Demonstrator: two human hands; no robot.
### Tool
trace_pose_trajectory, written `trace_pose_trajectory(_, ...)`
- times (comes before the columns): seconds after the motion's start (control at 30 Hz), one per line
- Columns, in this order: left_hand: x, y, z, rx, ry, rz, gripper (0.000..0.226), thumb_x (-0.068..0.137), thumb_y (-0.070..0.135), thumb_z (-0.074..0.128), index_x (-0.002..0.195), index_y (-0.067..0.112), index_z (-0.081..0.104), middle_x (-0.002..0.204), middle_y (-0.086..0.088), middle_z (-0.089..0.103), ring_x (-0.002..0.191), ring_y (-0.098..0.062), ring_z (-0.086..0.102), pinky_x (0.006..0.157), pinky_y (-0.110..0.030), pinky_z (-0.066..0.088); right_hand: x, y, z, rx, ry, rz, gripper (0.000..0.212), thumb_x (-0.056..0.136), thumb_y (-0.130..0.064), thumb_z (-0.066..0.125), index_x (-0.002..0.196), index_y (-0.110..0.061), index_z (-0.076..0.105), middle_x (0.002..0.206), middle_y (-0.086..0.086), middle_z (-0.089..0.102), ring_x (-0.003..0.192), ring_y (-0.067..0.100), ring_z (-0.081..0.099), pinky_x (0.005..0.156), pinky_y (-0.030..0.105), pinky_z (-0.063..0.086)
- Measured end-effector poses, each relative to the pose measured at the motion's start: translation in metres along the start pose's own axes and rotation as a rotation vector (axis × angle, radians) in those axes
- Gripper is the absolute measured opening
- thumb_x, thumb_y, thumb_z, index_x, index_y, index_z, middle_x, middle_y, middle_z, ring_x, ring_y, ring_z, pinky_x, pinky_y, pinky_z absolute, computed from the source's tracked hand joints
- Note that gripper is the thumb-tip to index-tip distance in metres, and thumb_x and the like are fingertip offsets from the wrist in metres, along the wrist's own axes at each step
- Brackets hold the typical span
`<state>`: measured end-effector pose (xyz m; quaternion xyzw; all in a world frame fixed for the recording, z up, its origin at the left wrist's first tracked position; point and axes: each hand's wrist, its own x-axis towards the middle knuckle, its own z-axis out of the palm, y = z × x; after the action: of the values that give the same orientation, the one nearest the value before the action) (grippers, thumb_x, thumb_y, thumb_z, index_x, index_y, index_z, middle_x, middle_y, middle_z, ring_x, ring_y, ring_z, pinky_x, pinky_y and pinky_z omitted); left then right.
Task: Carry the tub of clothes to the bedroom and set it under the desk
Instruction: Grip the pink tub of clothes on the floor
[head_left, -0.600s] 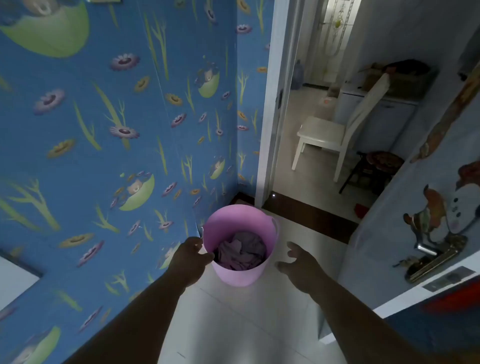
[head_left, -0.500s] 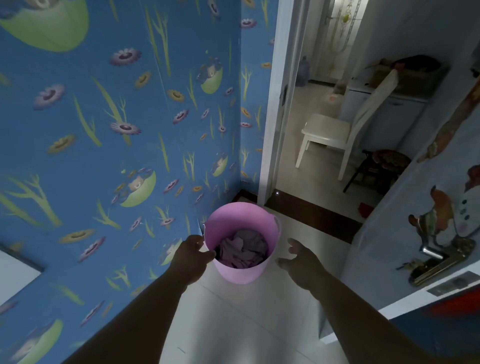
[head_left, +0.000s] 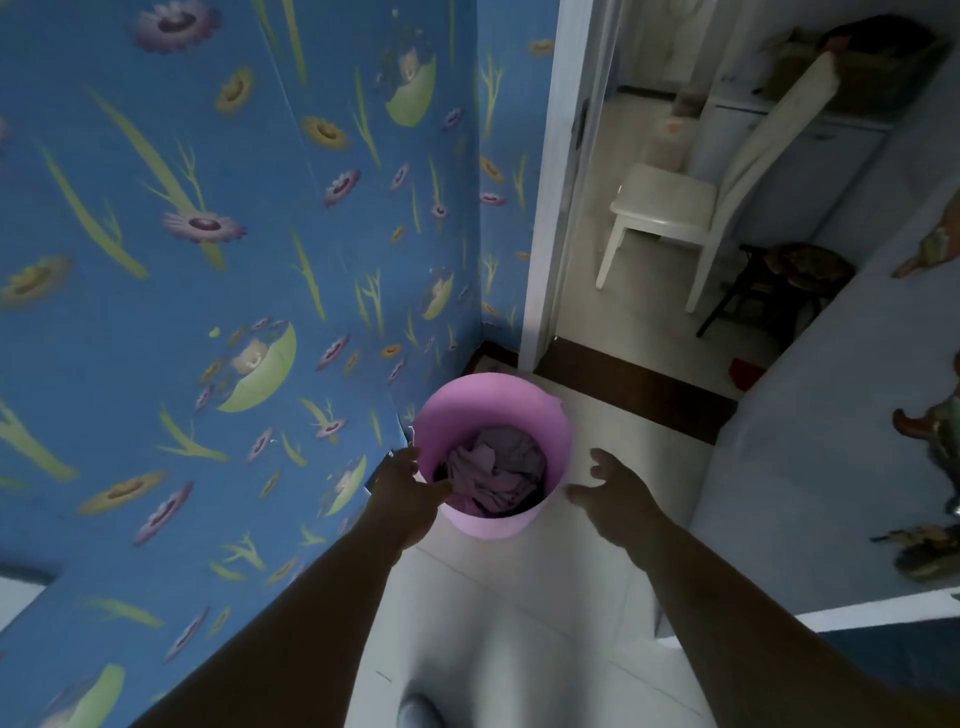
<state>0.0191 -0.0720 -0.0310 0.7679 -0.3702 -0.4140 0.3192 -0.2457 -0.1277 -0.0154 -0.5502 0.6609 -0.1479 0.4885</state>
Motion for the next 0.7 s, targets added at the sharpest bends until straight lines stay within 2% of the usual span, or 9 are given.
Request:
trace_pose_trajectory(0.1,0.025,-0.007,-0.002,0.024,-0.047,0.008,0.060,0.083,0.023,0.079,0.137,0.016,0.056,0.117,0.006,0.054,0.110,-0.020,0.052,0.092,-0.034,0.041,0.016,-0.004,0.013,0.034,0.012,0.054,0.072,0.087,-0.023,0.075,0.152,-0.017,0.045,0.143,0.012,0.057,0.115,0.024,0.059,0.103,0.050,0.053)
trace_pose_trajectory(0.2,0.053,-0.019,-0.001,0.049,-0.057,0.053,0.049,0.081,0.023,0.080,0.126,0.019,0.060,0.108,0.014,0.052,0.110,-0.018,0.047,0.093,-0.033,0.038,0.037,-0.004,0.028,0.065,0.029,0.091,0.080,0.087,-0.025,0.076,0.157,-0.018,0.038,0.157,0.013,0.048,0.129,0.032,0.057,0.107,0.054,0.050)
trace_pose_trajectory(0.23,0.060,-0.022,-0.001,0.051,-0.058,0.053,0.044,0.081,0.023,0.080,0.121,0.020,0.063,0.110,0.015,0.050,0.111,-0.017,0.045,0.094,-0.032,0.038,0.043,-0.003,0.033,0.076,0.034,0.099,0.079,0.087,-0.025,0.076,0.157,-0.018,0.038,0.157,0.013,0.048,0.130,0.033,0.057,0.108,0.054,0.049)
trace_pose_trajectory(0.3,0.072,-0.028,0.001,0.063,-0.063,0.052,0.029,0.082,0.022,0.081,0.095,0.037,0.059,0.108,0.018,0.048,0.111,-0.015,0.044,0.091,-0.028,0.038,0.055,-0.003,0.042,0.081,0.032,0.110,0.076,0.087,-0.023,0.076,0.154,-0.016,0.041,0.152,0.012,0.051,0.126,0.031,0.057,0.108,0.053,0.049)
trace_pose_trajectory(0.33,0.082,-0.033,0.003,0.072,-0.077,0.056,0.037,0.082,0.022,0.081,0.085,0.043,0.050,0.104,0.021,0.048,0.110,-0.014,0.044,0.085,-0.025,0.038,0.065,-0.001,0.048,0.080,0.028,0.121,0.074,0.087,-0.022,0.076,0.153,-0.016,0.043,0.147,0.011,0.054,0.123,0.029,0.058,0.108,0.053,0.049)
trace_pose_trajectory(0.4,0.094,-0.039,0.006,0.061,-0.076,0.053,0.036,0.083,0.020,0.080,0.085,0.042,0.052,0.102,0.021,0.049,0.109,-0.014,0.044,0.079,-0.022,0.037,0.077,0.000,0.053,0.075,0.022,0.133,0.071,0.087,-0.022,0.076,0.151,-0.015,0.045,0.133,0.006,0.057,0.118,0.027,0.059,0.107,0.053,0.050)
trace_pose_trajectory(0.47,0.108,-0.045,0.012,0.070,-0.068,0.036,0.037,0.082,0.018,0.080,0.085,0.041,0.052,0.103,0.019,0.049,0.108,-0.014,0.044,0.084,-0.025,0.036,0.095,0.005,0.057,0.065,0.018,0.136,0.070,0.087,-0.022,0.076,0.150,-0.014,0.046,0.127,0.005,0.057,0.116,0.027,0.060,0.106,0.053,0.051)
trace_pose_trajectory(0.57,0.127,-0.053,0.026,0.053,-0.046,0.006,0.048,0.081,0.016,0.080,0.077,0.042,0.040,0.087,0.024,0.041,0.093,-0.014,0.046,0.068,-0.021,0.037,0.126,0.015,0.062,0.056,0.028,0.140,0.075,0.088,-0.021,0.075,0.154,-0.013,0.041,0.146,0.013,0.054,0.125,0.033,0.058,0.108,0.053,0.049)
trace_pose_trajectory(0.7,0.153,-0.072,0.057,0.035,-0.009,-0.009,0.028,0.081,0.014,0.078,0.088,0.025,0.053,0.080,0.014,0.046,0.073,-0.010,0.045,0.054,-0.011,0.032,0.166,0.037,0.071,0.031,0.000,0.094,0.064,0.092,-0.019,0.071,0.151,-0.013,0.045,0.145,0.015,0.055,0.126,0.034,0.058,0.105,0.051,0.052)
